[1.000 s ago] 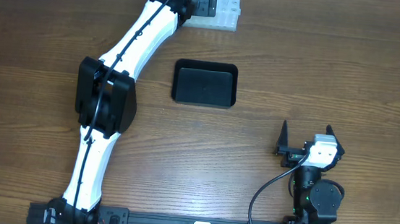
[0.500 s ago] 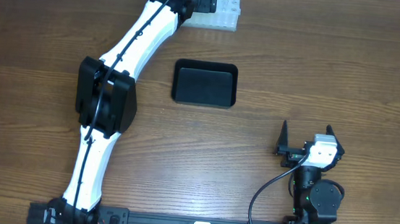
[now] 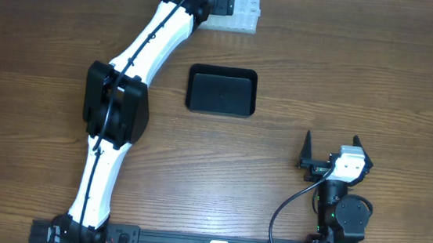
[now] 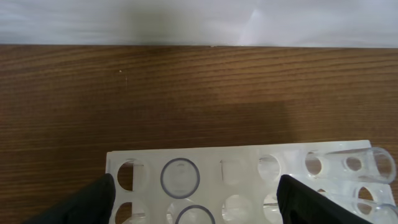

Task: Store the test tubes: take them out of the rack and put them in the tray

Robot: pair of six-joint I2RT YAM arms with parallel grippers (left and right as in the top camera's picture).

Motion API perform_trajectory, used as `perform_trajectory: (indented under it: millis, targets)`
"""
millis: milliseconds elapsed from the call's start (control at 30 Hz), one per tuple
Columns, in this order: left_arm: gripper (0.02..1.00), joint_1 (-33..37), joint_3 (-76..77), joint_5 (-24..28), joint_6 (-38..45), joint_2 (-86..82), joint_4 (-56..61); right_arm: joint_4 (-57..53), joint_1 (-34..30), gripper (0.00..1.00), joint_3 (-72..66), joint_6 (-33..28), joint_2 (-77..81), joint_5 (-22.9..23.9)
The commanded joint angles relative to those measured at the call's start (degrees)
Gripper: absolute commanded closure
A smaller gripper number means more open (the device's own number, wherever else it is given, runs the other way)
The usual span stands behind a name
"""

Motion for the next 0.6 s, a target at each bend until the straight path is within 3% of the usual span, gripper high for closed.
perform_trajectory:
  millis: [33,300,600]
  targets:
    - [0.235,0.04,1.4,0.44,0.63,1.88,0.22,-0.26,0.35,0.007,-0.31,0.15,-0.52,-0.31]
    - [0.461,0.04,1.4,0.42,0.63,2.01,0.17,-0.26,0.35,0.007,-0.31,0.15,-0.52,-0.31]
    - [0.56,0.02,1.4,0.44,0.61,2.14,0.17,-0.26,0.35,0.007,-0.31,0.15,-0.52,-0.33]
